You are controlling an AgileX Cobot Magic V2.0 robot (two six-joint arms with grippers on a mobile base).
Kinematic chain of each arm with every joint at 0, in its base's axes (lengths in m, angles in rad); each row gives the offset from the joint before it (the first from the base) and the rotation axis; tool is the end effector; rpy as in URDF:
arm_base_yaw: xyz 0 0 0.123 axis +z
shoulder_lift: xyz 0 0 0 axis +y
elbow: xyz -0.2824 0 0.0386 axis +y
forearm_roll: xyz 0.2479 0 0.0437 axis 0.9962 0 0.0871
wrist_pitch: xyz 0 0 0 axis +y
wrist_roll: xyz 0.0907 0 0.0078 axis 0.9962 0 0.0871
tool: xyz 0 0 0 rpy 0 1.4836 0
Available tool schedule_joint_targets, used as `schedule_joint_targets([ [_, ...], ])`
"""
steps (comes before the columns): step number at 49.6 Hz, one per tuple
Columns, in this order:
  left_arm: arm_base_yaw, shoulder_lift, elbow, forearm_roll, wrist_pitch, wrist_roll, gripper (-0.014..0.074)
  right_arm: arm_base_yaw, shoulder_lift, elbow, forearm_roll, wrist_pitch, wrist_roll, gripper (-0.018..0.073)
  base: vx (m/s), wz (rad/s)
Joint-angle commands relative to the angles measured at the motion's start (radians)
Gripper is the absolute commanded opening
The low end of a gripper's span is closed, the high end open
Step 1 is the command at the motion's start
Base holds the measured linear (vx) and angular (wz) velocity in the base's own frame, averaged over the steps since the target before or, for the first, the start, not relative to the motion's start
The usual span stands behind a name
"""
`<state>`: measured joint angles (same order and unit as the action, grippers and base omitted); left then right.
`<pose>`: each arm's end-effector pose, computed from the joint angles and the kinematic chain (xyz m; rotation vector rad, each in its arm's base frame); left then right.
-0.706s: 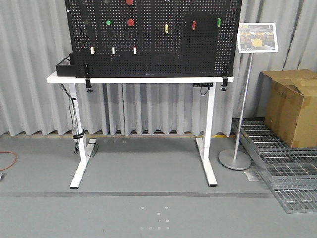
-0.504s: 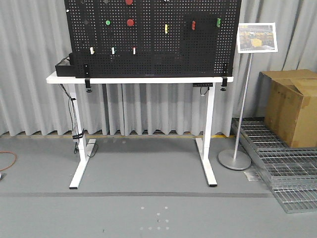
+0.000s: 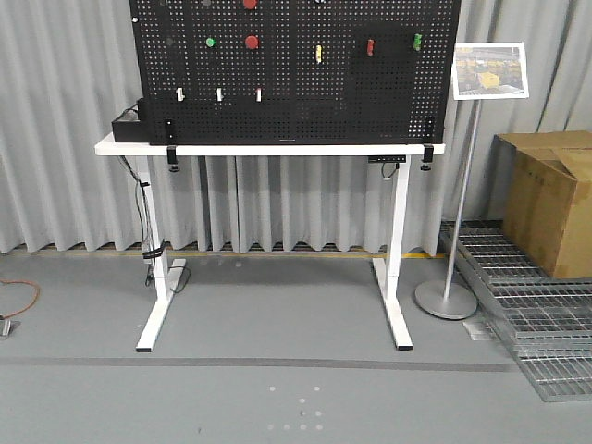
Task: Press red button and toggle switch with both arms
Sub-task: 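Drive the base forward up to the black pegboard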
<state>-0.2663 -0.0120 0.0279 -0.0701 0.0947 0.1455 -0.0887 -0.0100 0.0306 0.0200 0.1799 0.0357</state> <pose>0.0546 -0.0155 0.1957 0.2767 1.5719 -0.1536 0.0562 -0.0047 0.1869 0.1185 1.6799 -0.0220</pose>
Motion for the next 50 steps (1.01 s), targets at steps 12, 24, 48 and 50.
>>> schedule_joint_targets([
  [12,0.002,-0.016,0.034,0.0,-0.084,-0.008,0.0002,-0.005,-0.017,0.011,-0.009,-0.084,-0.005,-0.0003,0.09,0.0],
  [24,0.002,-0.016,0.034,0.0,-0.084,-0.008,0.0002,-0.005,-0.017,0.011,-0.009,-0.084,-0.005,-0.0003,0.21,0.0],
  [48,0.002,-0.016,0.034,0.0,-0.084,-0.008,0.0002,-0.005,-0.017,0.011,-0.009,-0.084,-0.005,-0.0003,0.42,0.04],
  [50,0.002,-0.016,0.034,0.0,-0.084,-0.008,0.0002,-0.005,-0.017,0.011,-0.009,-0.084,-0.005,-0.0003,0.49,-0.04],
])
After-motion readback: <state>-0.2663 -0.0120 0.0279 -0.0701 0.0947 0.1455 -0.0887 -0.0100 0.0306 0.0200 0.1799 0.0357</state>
